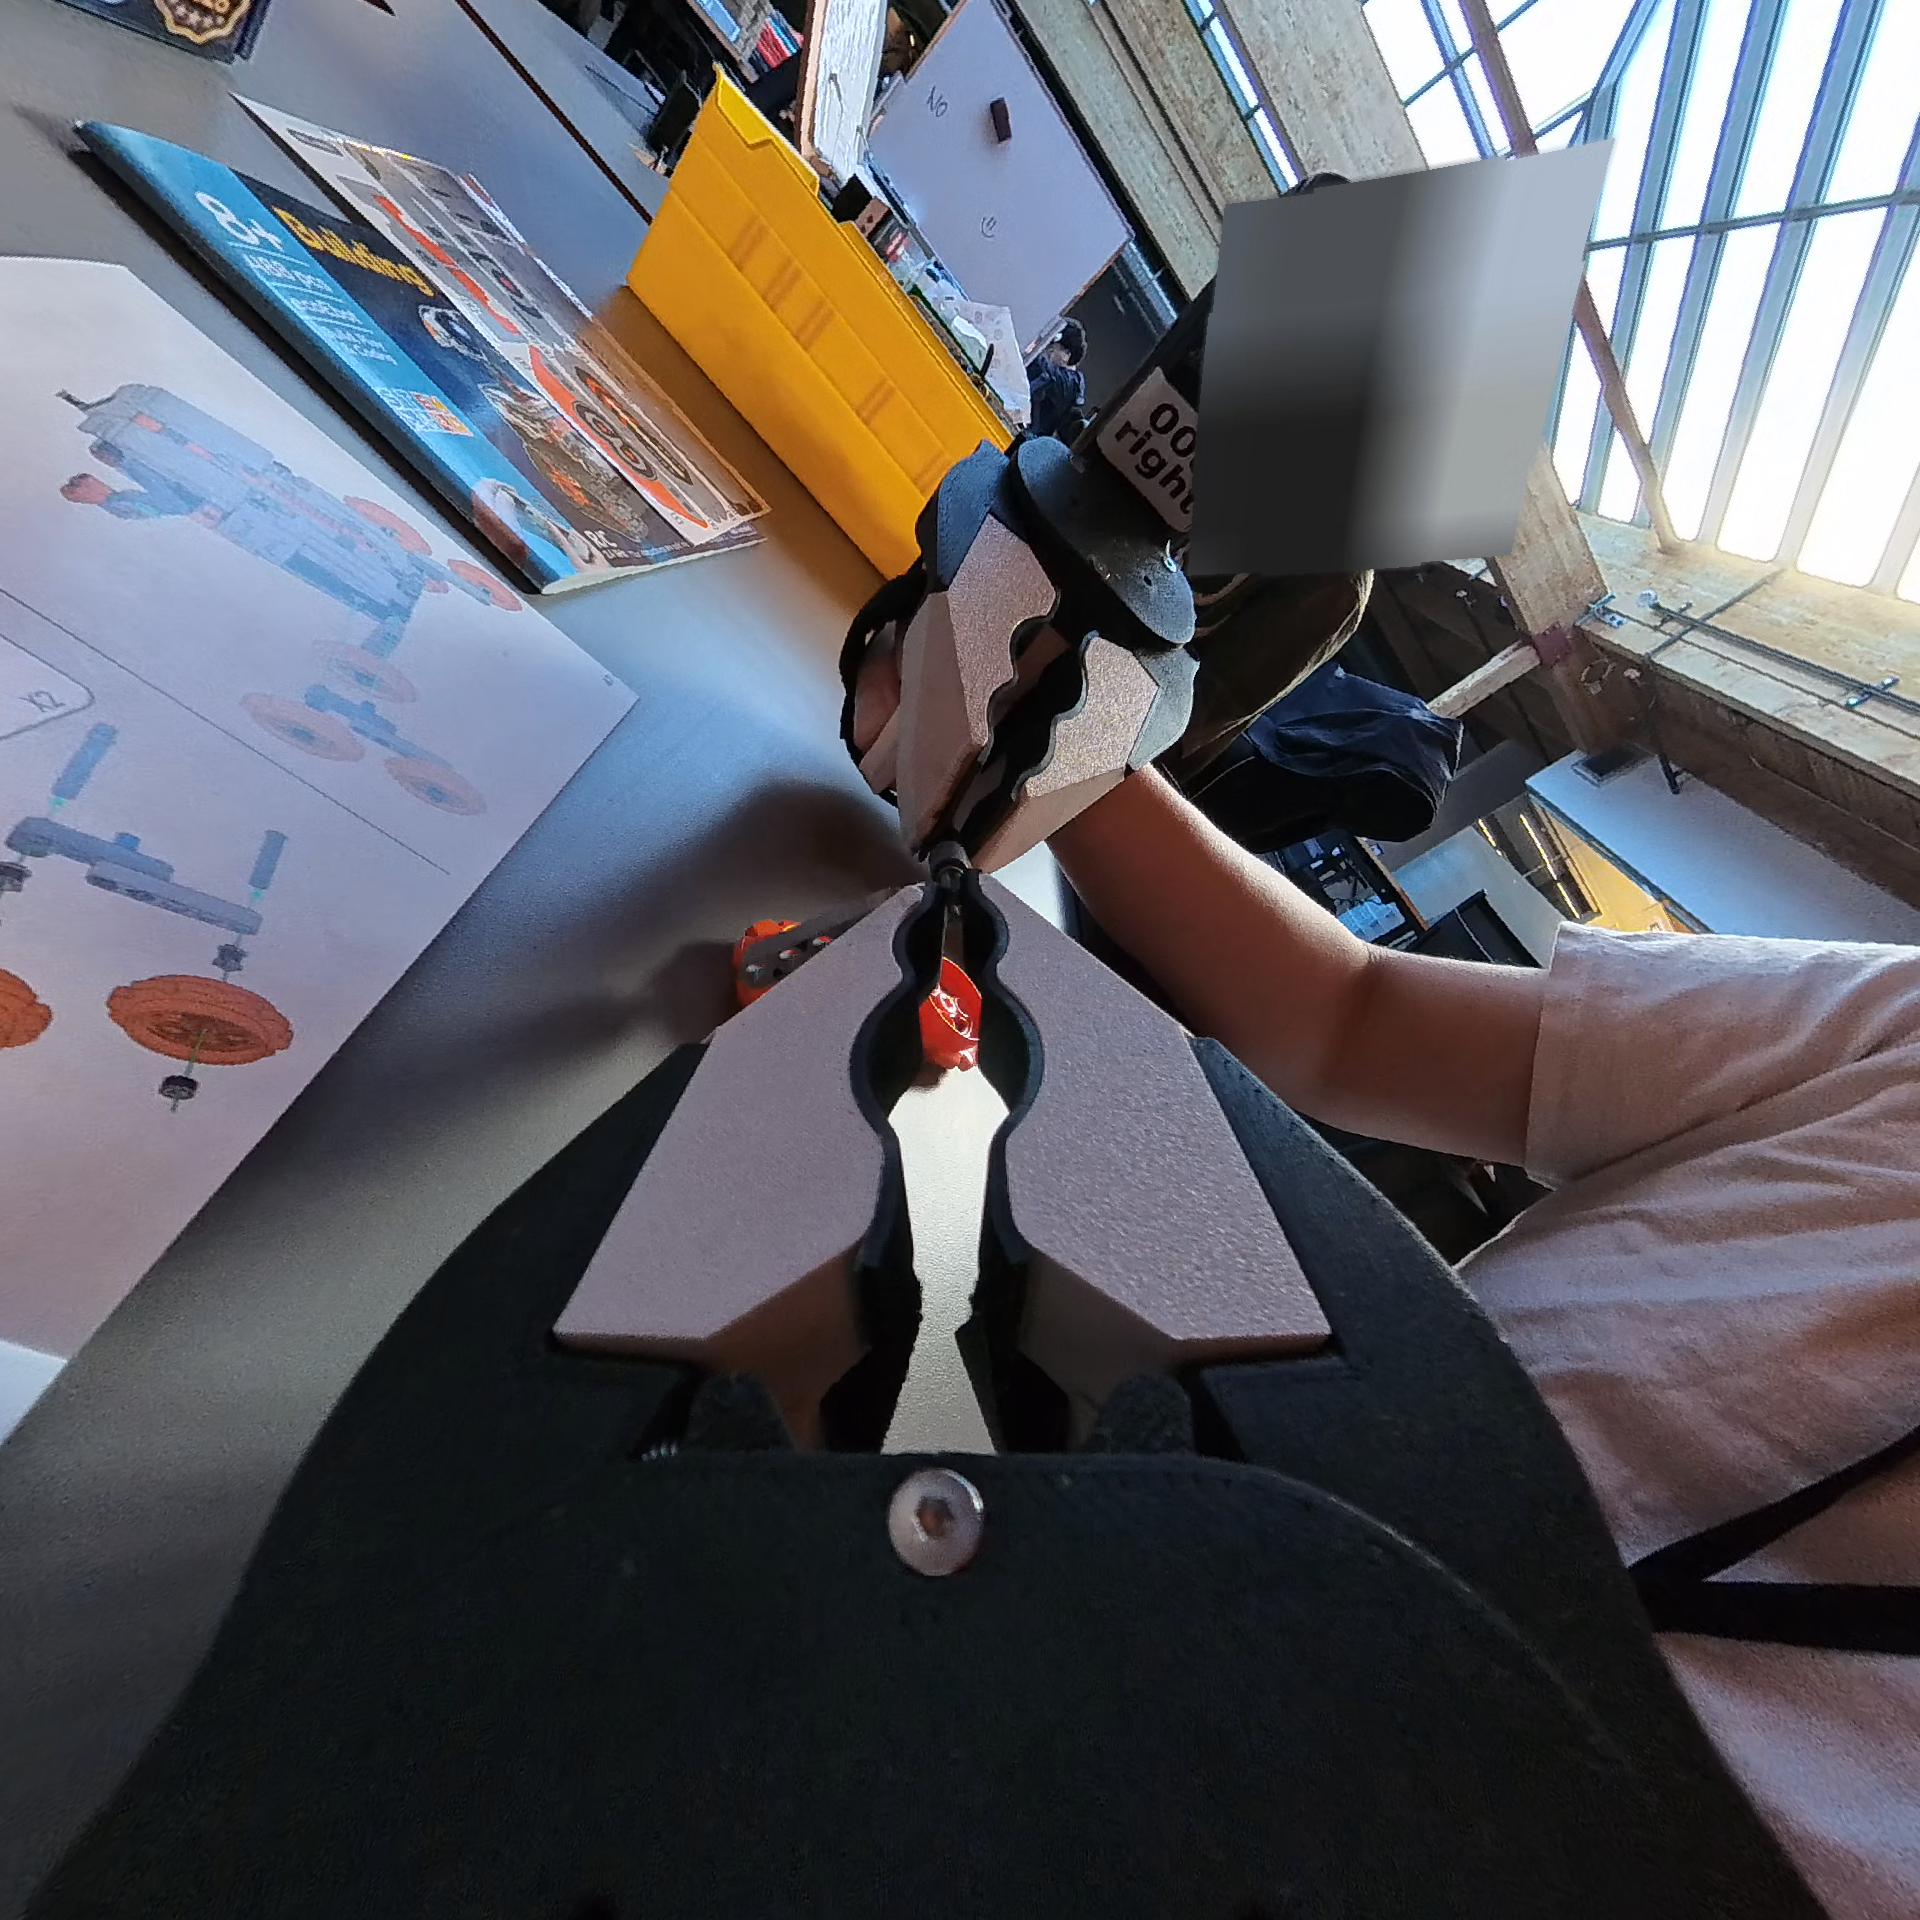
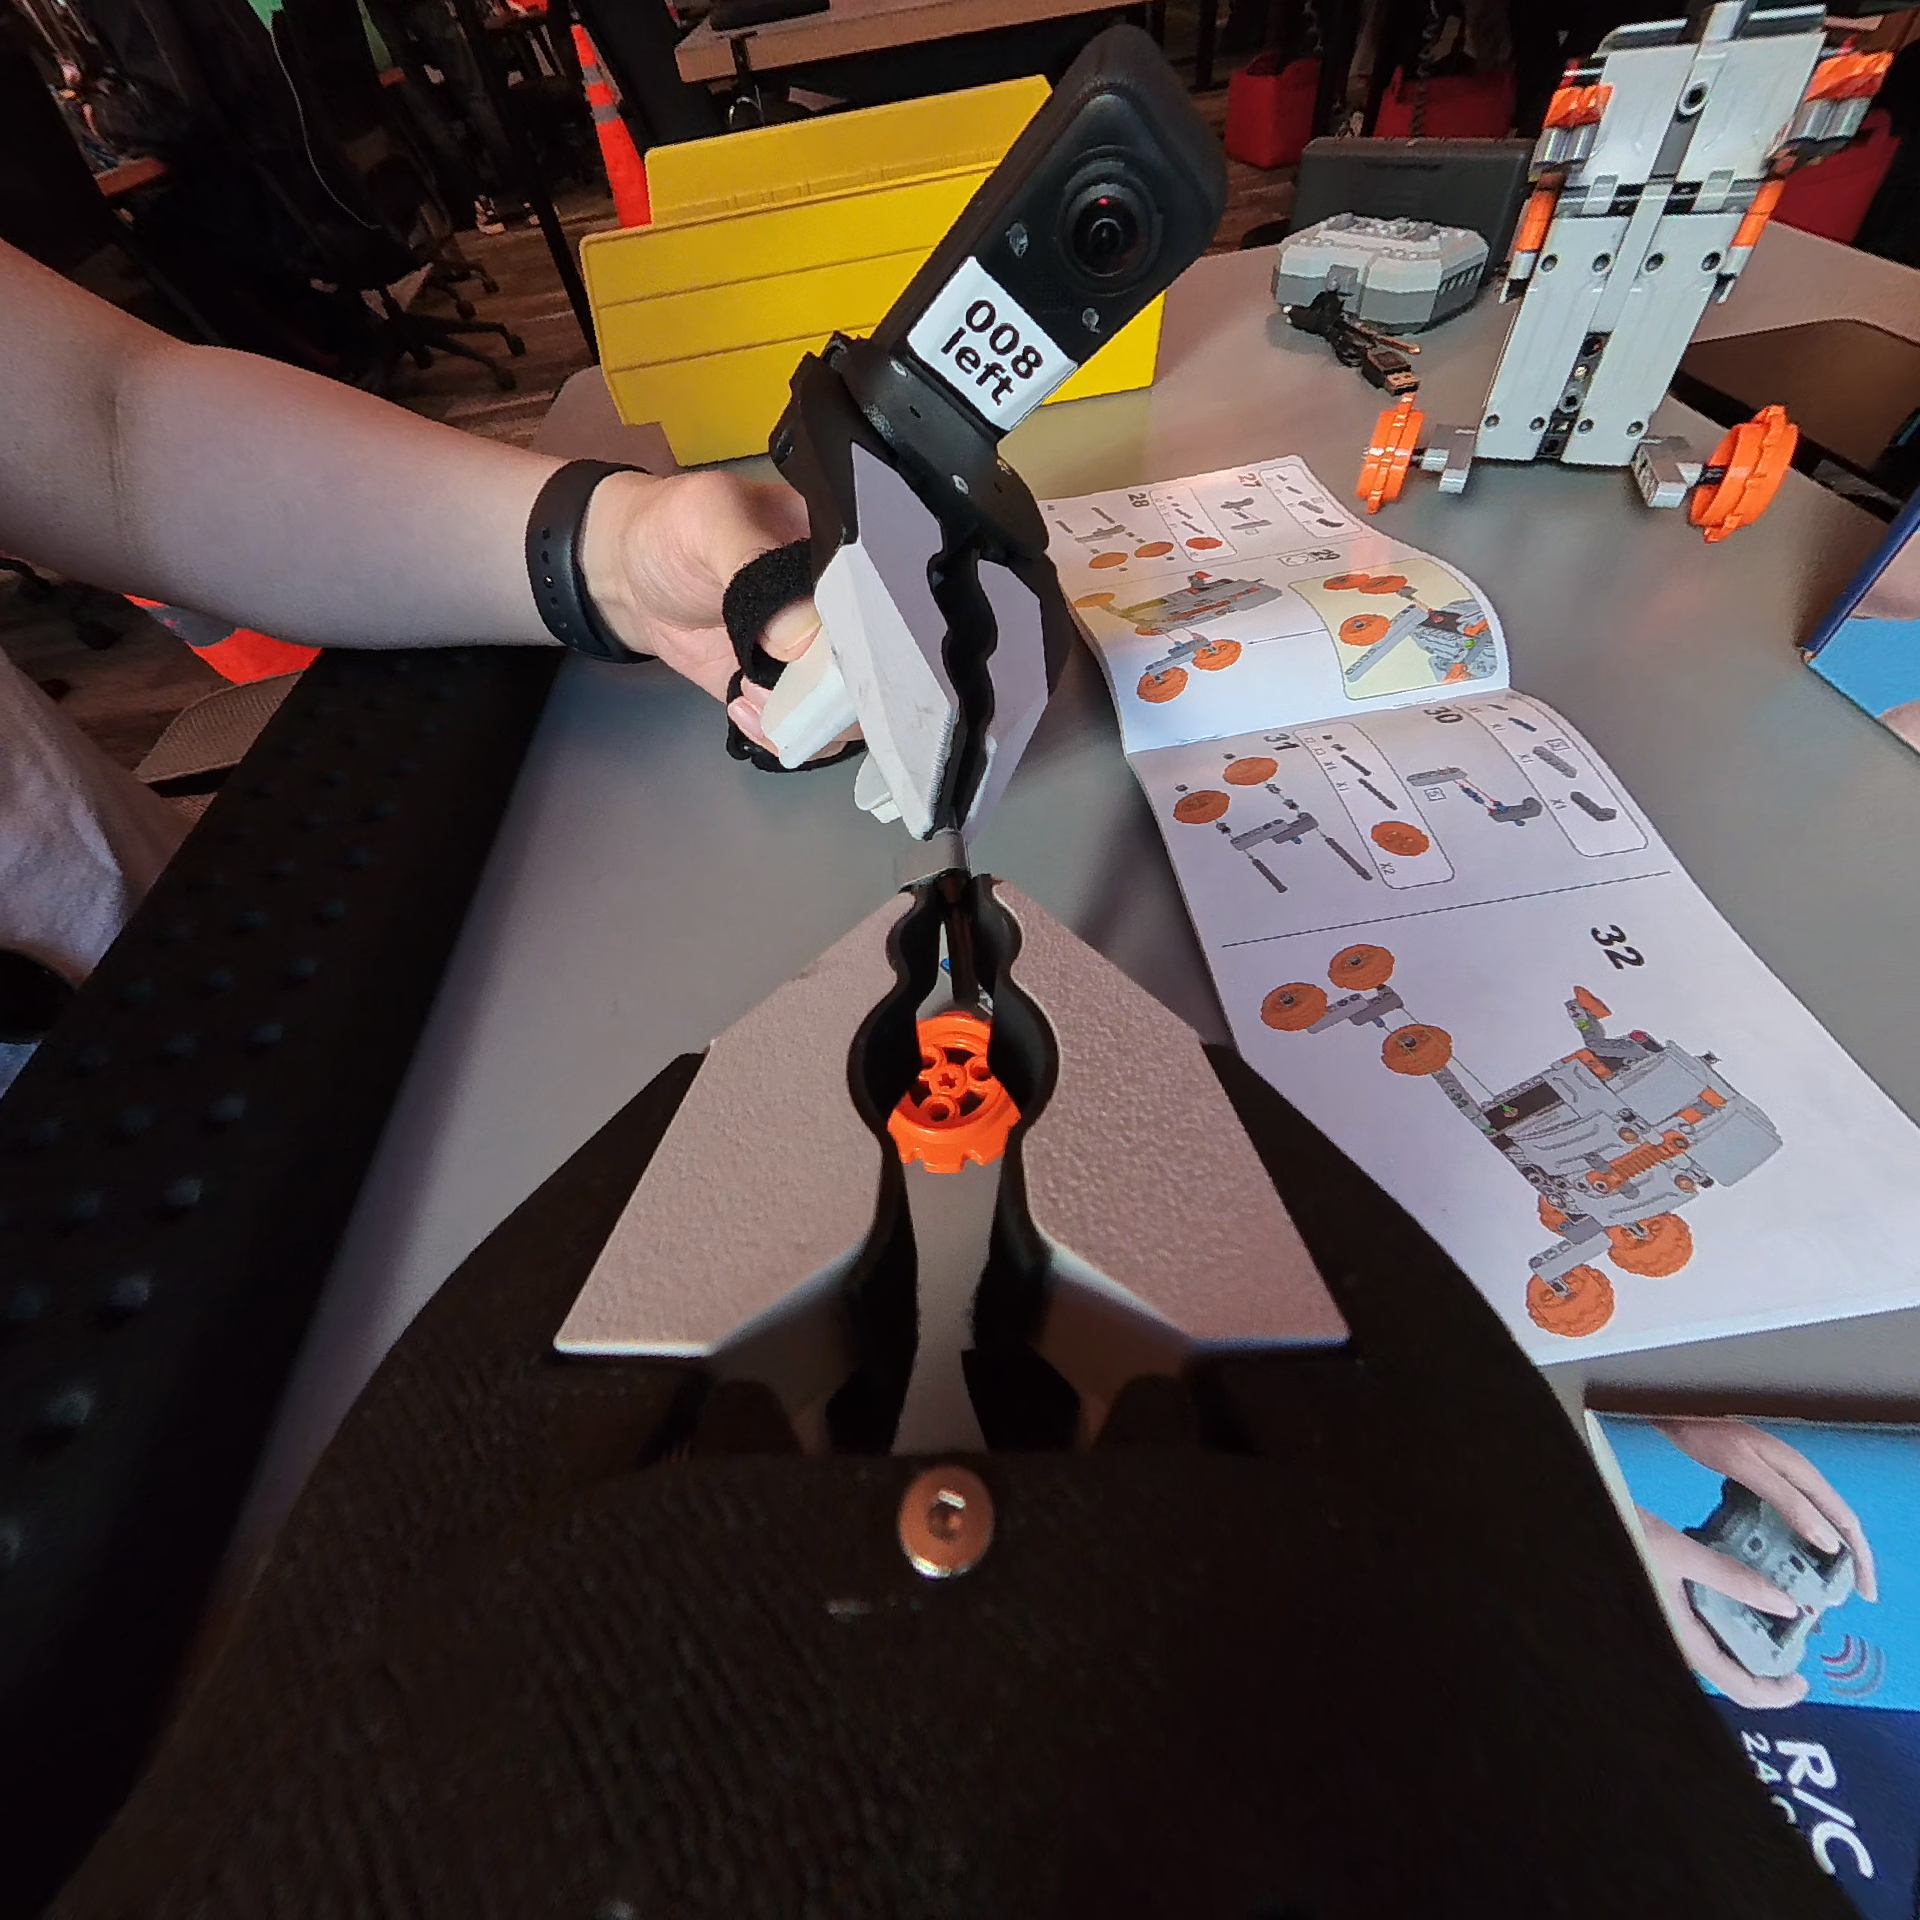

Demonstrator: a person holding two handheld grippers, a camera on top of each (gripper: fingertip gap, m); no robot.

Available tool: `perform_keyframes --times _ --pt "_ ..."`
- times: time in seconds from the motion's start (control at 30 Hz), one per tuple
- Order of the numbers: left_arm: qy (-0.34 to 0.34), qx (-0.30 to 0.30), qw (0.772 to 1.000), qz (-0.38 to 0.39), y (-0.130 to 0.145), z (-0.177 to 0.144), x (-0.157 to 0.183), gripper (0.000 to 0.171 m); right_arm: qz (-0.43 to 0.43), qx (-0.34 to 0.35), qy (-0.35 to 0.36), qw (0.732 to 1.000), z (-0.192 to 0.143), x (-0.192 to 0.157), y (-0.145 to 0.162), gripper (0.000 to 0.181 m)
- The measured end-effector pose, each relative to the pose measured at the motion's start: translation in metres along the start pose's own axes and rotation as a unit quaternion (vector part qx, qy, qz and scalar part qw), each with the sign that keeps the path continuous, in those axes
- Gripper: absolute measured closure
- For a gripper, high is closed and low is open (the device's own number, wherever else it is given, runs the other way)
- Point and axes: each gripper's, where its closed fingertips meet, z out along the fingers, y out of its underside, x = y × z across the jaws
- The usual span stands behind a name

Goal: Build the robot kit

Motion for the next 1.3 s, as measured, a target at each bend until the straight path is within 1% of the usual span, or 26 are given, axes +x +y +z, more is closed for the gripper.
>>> perform_keyframes --times 0.57,0.67,0.73,0.77,0.8,0.9,1.0,1.07,1.13,1.17,1.23,1.3 --pt "-0.006 -0.006 1.000 -0.007 0.001 0.001 -0.003 0.171 -0.007 -0.014 0.010 1.000 0.002 0.002 0.002 0.177" --pt "0.030 0.016 0.999 -0.011 -0.007 -0.002 0.006 0.171 0.010 0.014 0.001 1.000 -0.002 0.000 -0.011 0.176" --pt "0.072 0.045 0.996 -0.025 -0.017 -0.004 0.019 0.171 0.004 0.021 0.008 1.000 -0.008 0.000 -0.016 0.166" --pt "0.092 0.059 0.993 -0.032 -0.023 -0.007 0.026 0.171 -0.007 0.030 0.013 0.999 -0.012 0.000 -0.019 0.166" --pt "0.095 0.063 0.993 -0.033 -0.025 -0.010 0.028 0.171 -0.015 0.040 0.009 0.999 -0.016 -0.003 -0.023 0.169" --pt "0.077 0.058 0.995 -0.007 -0.024 -0.016 0.028 0.171 -0.017 0.060 -0.001 0.998 -0.019 -0.008 -0.033 0.166" --pt "0.076 0.061 0.995 -0.010 -0.025 -0.017 0.027 0.171 -0.026 0.056 0.003 0.998 -0.013 -0.009 -0.034 0.165" --pt "0.068 0.052 0.996 -0.001 -0.022 -0.015 0.025 0.171 -0.030 0.064 0.011 0.997 -0.010 -0.007 -0.036 0.171" --pt "0.067 0.044 0.997 -0.001 -0.019 -0.013 0.024 0.171 -0.026 0.071 0.006 0.997 -0.009 -0.008 -0.038 0.172" --pt "0.065 0.045 0.997 -0.003 -0.019 -0.012 0.023 0.171 -0.019 0.066 0.010 0.998 -0.008 -0.006 -0.036 0.177" --pt "0.062 0.039 0.997 -0.004 -0.018 -0.011 0.022 0.171 -0.021 0.057 0.008 0.998 -0.009 -0.006 -0.034 0.177" --pt "0.064 0.038 0.997 0.001 -0.019 -0.010 0.025 0.171 -0.020 0.062 0.002 0.998 -0.012 -0.008 -0.037 0.178"
